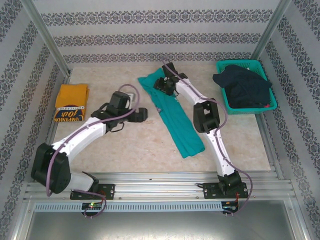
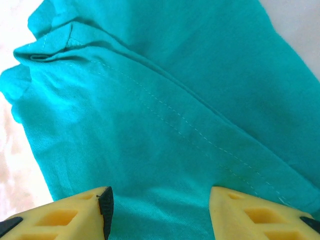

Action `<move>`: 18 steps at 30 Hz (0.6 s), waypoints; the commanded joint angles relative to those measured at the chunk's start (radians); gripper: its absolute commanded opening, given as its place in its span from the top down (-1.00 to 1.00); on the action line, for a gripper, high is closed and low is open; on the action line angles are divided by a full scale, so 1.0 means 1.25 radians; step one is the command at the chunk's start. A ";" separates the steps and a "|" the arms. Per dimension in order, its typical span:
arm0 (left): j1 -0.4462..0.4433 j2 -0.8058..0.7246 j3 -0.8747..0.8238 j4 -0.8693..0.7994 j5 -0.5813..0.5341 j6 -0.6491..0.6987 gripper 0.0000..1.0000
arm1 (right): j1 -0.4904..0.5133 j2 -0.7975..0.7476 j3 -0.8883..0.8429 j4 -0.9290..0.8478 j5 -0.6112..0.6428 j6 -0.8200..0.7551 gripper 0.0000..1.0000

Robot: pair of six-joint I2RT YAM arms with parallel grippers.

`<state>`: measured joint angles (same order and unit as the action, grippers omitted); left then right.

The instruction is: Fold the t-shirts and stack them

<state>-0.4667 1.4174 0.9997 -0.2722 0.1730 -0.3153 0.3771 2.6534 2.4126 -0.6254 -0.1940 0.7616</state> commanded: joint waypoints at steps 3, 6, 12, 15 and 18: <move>-0.107 0.125 0.082 0.149 0.192 0.331 -0.98 | -0.026 -0.076 -0.069 -0.055 0.032 -0.048 -0.10; -0.171 0.212 0.148 0.136 0.243 0.450 -0.98 | -0.033 -0.104 -0.114 -0.047 0.021 -0.068 -0.11; -0.274 0.405 0.273 0.113 0.302 0.607 -0.98 | -0.044 -0.150 -0.221 -0.012 -0.008 -0.074 -0.11; -0.314 0.474 0.301 0.118 0.315 0.658 -0.95 | -0.049 -0.166 -0.260 -0.003 -0.019 -0.075 -0.11; -0.328 0.515 0.311 0.109 0.347 0.674 -0.90 | -0.055 -0.175 -0.281 0.002 -0.025 -0.079 -0.11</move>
<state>-0.8619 2.0346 1.3647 -0.1329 0.5327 0.4179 0.3222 2.4657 2.0995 -0.6037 -0.2039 0.6804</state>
